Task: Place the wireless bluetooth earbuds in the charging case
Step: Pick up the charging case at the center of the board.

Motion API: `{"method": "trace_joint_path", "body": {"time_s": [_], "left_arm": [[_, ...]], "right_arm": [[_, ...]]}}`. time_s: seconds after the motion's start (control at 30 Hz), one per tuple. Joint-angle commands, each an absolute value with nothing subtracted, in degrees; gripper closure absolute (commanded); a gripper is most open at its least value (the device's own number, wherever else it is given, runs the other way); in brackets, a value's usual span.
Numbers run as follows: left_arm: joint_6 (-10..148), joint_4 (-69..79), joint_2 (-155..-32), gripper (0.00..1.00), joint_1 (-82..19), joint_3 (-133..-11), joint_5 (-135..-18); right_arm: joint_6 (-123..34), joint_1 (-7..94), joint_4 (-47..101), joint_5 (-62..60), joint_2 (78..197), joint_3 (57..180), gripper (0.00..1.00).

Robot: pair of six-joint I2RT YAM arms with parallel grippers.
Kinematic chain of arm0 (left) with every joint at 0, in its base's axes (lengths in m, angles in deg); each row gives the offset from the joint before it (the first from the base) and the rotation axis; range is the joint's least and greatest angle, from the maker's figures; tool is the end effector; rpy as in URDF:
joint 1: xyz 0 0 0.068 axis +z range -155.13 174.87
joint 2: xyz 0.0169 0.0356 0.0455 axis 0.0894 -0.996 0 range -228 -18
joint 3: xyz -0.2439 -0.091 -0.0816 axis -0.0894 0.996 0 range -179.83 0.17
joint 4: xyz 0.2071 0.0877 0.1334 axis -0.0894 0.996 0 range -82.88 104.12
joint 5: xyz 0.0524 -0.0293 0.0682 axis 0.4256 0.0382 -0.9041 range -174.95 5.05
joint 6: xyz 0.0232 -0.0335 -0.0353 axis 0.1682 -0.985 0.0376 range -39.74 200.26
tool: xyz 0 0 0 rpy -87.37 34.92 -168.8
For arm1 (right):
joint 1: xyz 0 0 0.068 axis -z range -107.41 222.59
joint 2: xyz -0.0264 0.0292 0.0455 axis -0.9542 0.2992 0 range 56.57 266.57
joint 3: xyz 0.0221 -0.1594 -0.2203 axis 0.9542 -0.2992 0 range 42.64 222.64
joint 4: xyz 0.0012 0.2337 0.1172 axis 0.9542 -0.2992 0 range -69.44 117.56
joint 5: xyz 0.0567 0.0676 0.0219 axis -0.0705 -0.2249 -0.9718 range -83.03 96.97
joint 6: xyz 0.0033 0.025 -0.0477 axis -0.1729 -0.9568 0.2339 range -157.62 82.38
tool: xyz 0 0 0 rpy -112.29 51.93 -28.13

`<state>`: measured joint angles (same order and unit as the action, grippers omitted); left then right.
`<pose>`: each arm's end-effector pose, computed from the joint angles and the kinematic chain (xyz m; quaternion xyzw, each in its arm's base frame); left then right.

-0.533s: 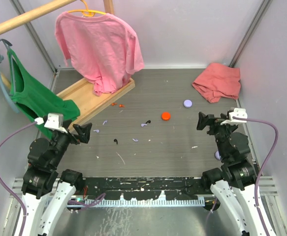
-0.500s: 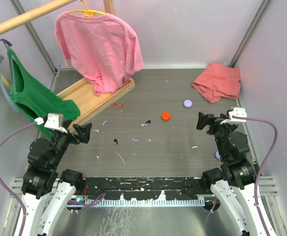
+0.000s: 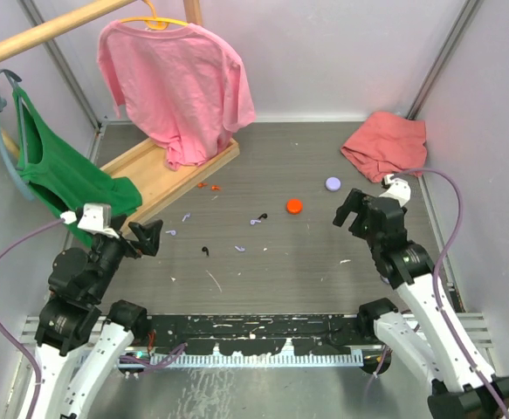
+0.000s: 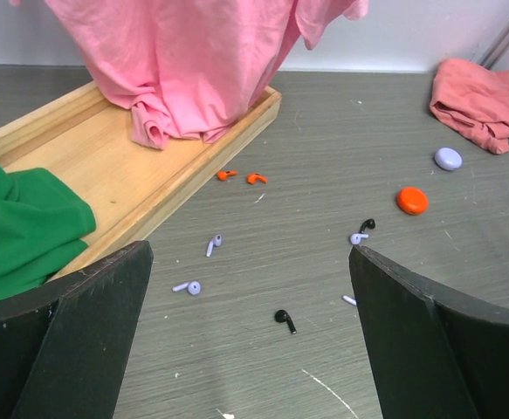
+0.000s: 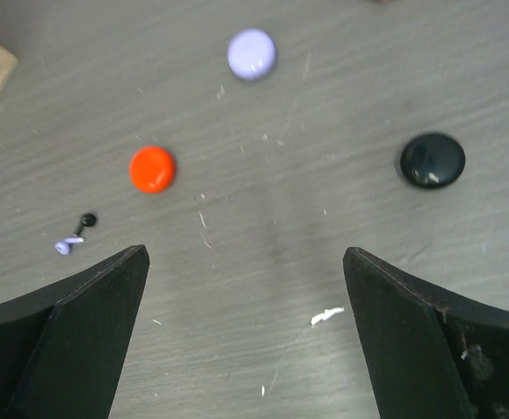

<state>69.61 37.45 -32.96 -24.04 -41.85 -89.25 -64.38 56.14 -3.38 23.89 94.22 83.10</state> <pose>0.0625 -0.0185 0.3402 0.0266 0.7264 -0.1487 0.6705 0.1449 0.0320 0.2957 0.1516 0.8382 0.0699 0.5192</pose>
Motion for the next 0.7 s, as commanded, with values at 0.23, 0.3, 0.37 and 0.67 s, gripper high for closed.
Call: {"method": "trace_joint_path", "body": {"time_s": [0.23, 0.3, 0.37, 0.67], "left_arm": [[70.73, 36.52, -31.03, 0.02, -28.55, -42.63, -92.97], [70.76, 36.57, -31.16, 0.02, -29.57, -42.58, -93.25], [70.95, 36.65, -31.5, 0.02, -30.7, -42.61, -93.87], [71.63, 36.57, -31.76, 0.02, -34.04, -42.41, -95.11]], "right_arm": [[-78.87, 56.7, -17.0, 33.05, 109.24, 87.03, 0.0], [-79.85, 59.16, -18.4, 33.49, 111.72, 86.81, 0.0], [-79.73, 63.92, -18.85, 31.09, 113.52, 86.26, 0.0], [-78.48, 79.28, -16.95, 30.77, 118.12, 84.86, 0.0]]}}
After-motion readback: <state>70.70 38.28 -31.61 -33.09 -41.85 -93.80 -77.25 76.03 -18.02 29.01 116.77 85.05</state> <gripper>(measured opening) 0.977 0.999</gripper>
